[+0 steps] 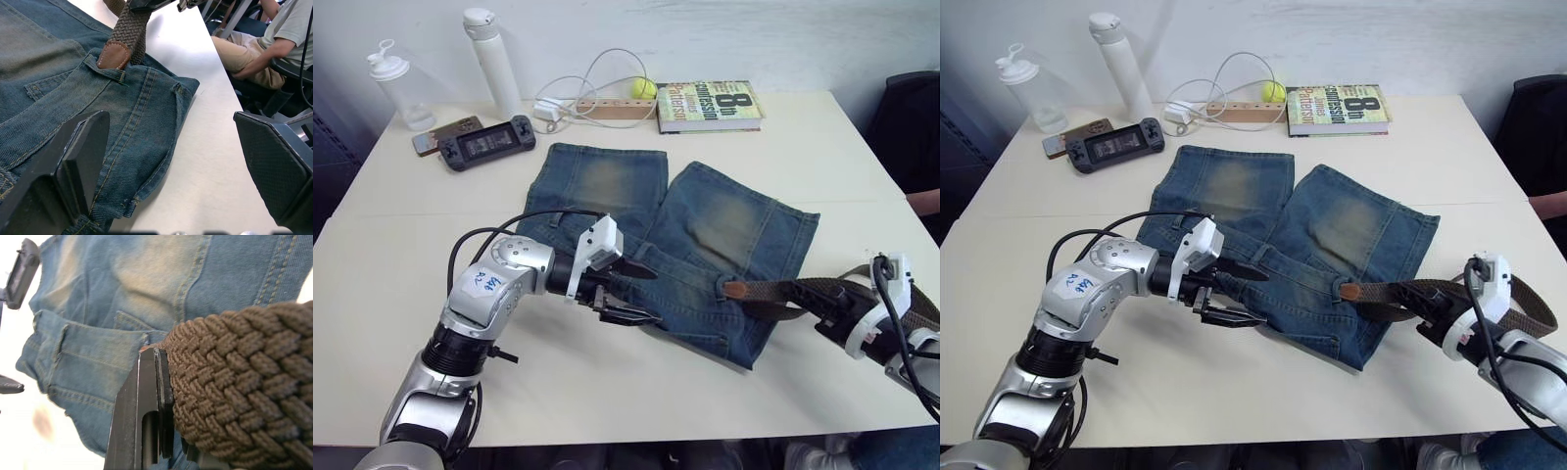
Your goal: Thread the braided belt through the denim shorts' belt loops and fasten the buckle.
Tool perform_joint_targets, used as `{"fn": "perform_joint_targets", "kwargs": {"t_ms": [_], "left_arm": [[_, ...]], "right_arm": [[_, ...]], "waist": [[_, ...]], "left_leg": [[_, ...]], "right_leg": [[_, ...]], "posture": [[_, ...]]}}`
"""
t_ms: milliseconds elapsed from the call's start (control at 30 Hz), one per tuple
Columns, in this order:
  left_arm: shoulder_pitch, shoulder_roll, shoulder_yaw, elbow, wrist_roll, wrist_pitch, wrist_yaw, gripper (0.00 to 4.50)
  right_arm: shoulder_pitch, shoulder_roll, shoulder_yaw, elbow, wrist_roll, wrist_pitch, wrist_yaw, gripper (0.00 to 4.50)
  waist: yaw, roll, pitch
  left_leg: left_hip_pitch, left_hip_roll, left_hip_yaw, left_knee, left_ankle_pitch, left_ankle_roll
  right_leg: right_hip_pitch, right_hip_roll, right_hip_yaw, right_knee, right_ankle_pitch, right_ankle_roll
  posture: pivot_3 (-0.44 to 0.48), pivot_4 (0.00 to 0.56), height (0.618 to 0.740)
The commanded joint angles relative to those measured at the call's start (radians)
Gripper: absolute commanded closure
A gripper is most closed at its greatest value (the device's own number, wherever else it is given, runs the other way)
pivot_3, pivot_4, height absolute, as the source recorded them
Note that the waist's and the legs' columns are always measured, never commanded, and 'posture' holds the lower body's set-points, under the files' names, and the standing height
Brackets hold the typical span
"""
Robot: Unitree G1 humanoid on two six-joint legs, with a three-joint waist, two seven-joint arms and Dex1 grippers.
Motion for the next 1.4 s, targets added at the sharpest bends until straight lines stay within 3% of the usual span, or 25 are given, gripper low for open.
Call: {"fn": "perform_joint_targets", "kwargs": {"t_ms": [33,633,833,1167,1400], "left_arm": [[0.012,0.003,0.011,-0.047,-0.026,-0.004,0.018,0.08],[0.039,-0.013,-0.013,-0.045,-0.026,-0.026,0.062,0.08],[0.036,-0.032,-0.027,-0.040,-0.023,-0.030,0.081,0.08],[0.033,-0.008,-0.018,-0.037,-0.023,-0.031,0.081,0.08],[0.022,-0.010,-0.024,-0.045,-0.022,-0.023,0.092,0.08]], "right_arm": [[-0.059,0.019,0.034,0.007,-0.031,-0.018,-0.026,4.50],[0.058,0.015,-0.060,-0.071,0.022,-0.022,-0.119,4.50],[-0.028,0.062,0.037,-0.113,0.040,-0.054,-0.155,4.50],[-0.042,0.142,0.135,-0.134,0.001,-0.086,-0.176,4.50],[-0.139,0.328,0.282,-0.069,-0.163,-0.124,-0.140,4.50]], "waist": [[0.000,0.000,0.000],[0.000,0.000,0.000],[0.000,0.000,0.000],[-0.002,0.000,0.000],[-0.012,0.000,0.000]], "left_leg": [[0.000,0.000,0.000,0.000,0.000,0.000],[0.000,0.000,0.000,-0.001,0.000,0.000],[0.000,0.000,0.000,0.000,0.000,0.000],[0.000,0.000,0.000,-0.001,0.000,0.000],[0.000,0.000,0.000,-0.002,0.000,-0.001]], "right_leg": [[0.000,0.000,0.000,0.000,0.000,0.000],[0.000,0.000,0.000,0.000,0.000,0.000],[0.000,0.000,0.000,0.000,0.000,0.000],[-0.001,0.000,0.000,0.000,0.000,0.000],[-0.001,0.001,0.000,0.001,0.000,0.000]], "posture": [[0.000,0.150,0.740],[0.000,0.150,0.740],[0.000,0.150,0.740],[0.000,0.150,0.740],[0.000,0.150,0.740]]}}
